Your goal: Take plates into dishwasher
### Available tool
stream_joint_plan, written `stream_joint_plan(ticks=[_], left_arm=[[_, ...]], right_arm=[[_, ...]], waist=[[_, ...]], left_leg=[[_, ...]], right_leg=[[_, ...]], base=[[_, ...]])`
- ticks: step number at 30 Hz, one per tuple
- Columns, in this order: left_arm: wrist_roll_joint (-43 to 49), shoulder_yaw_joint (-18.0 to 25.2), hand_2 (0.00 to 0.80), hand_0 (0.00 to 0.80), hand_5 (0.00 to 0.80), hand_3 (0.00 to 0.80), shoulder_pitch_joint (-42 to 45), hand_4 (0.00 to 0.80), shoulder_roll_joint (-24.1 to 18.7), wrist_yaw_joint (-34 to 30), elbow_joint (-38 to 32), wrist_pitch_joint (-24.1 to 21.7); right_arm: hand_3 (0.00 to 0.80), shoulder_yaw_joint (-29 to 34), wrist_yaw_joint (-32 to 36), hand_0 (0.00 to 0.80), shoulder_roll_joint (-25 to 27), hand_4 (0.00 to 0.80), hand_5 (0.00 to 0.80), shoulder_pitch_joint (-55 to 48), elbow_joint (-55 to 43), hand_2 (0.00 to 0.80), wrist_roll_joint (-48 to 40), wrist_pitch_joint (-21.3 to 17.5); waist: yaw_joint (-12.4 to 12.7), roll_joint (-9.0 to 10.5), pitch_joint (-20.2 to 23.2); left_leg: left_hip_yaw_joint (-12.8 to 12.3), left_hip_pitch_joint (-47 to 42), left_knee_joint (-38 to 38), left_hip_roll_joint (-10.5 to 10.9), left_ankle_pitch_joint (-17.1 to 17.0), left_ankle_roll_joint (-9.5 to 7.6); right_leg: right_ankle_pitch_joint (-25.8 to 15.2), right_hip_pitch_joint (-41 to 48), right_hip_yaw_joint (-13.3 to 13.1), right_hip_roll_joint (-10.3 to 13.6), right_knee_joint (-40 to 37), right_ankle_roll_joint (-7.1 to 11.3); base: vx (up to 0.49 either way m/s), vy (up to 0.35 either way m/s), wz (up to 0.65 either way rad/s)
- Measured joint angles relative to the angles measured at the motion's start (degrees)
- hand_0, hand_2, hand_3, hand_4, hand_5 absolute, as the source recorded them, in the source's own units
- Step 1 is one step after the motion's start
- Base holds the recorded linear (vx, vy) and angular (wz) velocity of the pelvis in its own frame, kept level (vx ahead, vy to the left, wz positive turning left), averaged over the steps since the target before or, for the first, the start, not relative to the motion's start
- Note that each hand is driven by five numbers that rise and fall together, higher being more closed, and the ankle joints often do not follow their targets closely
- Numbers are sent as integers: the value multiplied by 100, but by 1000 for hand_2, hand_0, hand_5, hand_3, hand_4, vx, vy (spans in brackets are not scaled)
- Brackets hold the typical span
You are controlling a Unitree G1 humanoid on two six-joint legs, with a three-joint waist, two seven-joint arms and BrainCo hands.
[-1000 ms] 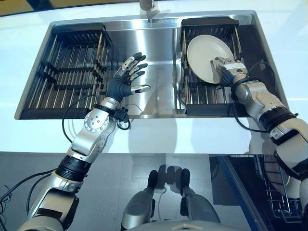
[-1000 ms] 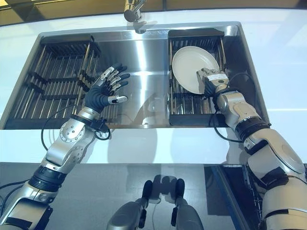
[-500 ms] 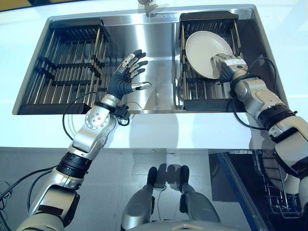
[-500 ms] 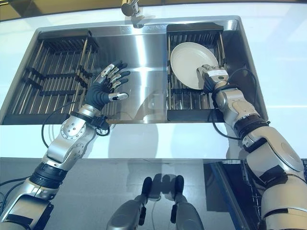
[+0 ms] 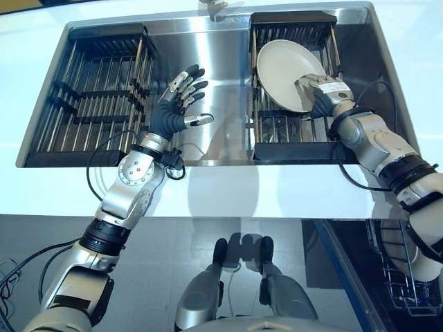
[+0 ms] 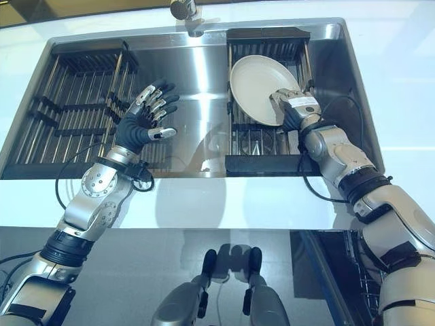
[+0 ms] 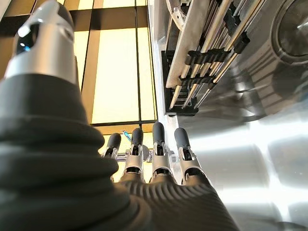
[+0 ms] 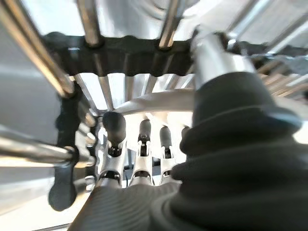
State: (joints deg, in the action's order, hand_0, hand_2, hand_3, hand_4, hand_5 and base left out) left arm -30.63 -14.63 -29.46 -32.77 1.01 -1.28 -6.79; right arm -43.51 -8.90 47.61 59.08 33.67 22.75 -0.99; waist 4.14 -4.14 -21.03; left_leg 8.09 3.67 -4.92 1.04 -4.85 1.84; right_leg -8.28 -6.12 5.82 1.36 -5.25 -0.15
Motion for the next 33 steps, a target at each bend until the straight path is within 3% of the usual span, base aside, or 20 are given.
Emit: stream_joint_plan(ticks=[6,12,22,23,24,33], left_arm=[[1,53,0,0,0,0,128,0,7,-125,-15,0],[4,127,0,0,0,0,181,0,36,-157,-23,46],[61,135,0,0,0,0,373,0,84,-220,-213,295],[62,136,0,0,0,0,392,0,84,-218,-213,318],[62,136,0,0,0,0,420,0,89,-216,-214,339],[67,132,0,0,0,0,757,0,357,-185,-222,556]], right_arm=[[800,704,615,800,28,800,800,-316,-703,800,-1155,-11],[800,731,1056,800,32,800,800,-319,-702,800,-1224,-31],[800,801,1341,800,-23,800,800,-330,-742,800,-1212,98],[122,801,1346,122,-68,122,122,-336,-742,122,-1180,119],[0,802,1347,0,-125,0,0,-353,-742,0,-1091,136],[0,814,1359,0,-723,0,0,-1129,-798,0,-590,327]], waist=[[-22,6,-7],[-21,30,-8],[-23,243,105],[-22,271,142],[-23,296,176],[-21,311,504]], left_leg=[[-3,-281,-8,3,13,-2],[2,-519,-10,-1,57,-2],[-5,-917,-8,17,107,-36],[-5,-919,-7,23,105,-39],[-5,-929,-7,24,105,-40],[-2,-1176,-10,24,155,-80]], right_leg=[[34,275,-3,-2,0,20],[70,514,-41,2,-3,42],[108,902,-81,10,-2,33],[107,904,-83,14,-1,33],[107,913,-84,16,-1,33],[155,1154,-94,65,-4,81]], base=[[56,21,0],[80,9,0],[77,19,-2],[46,26,0],[45,24,0],[52,21,0]])
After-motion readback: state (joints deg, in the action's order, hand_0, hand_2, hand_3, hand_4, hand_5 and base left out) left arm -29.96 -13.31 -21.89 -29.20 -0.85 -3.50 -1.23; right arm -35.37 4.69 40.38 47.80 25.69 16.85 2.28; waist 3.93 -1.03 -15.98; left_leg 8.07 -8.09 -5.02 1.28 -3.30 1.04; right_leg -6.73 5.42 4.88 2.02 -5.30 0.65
